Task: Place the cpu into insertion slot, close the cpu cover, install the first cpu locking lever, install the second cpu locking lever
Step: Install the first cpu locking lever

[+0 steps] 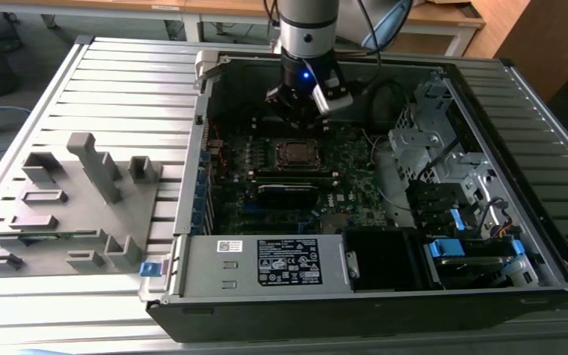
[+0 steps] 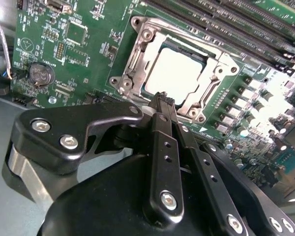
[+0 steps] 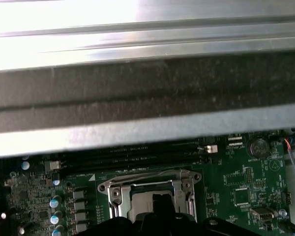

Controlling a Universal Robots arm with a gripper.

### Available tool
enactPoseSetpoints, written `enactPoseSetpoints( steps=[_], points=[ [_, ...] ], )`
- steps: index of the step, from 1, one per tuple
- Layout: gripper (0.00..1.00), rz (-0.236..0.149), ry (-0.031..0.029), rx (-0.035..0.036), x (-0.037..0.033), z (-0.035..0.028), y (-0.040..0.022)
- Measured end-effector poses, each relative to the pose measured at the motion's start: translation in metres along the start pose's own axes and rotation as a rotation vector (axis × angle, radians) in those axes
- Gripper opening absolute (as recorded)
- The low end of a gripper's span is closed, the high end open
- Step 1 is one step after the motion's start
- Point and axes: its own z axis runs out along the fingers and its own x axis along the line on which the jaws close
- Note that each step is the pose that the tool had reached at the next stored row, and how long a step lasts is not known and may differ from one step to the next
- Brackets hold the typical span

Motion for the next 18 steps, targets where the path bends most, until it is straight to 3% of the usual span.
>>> enactPoseSetpoints(
  steps=[10,18],
  points=[
    [0.10,0.000,0.0000,-0.0001,0.0010,0.0001,-0.0122],
    [0.10,0.000,-0.0001,0.0002,0.0011,0.0001,-0.0130]
  ],
)
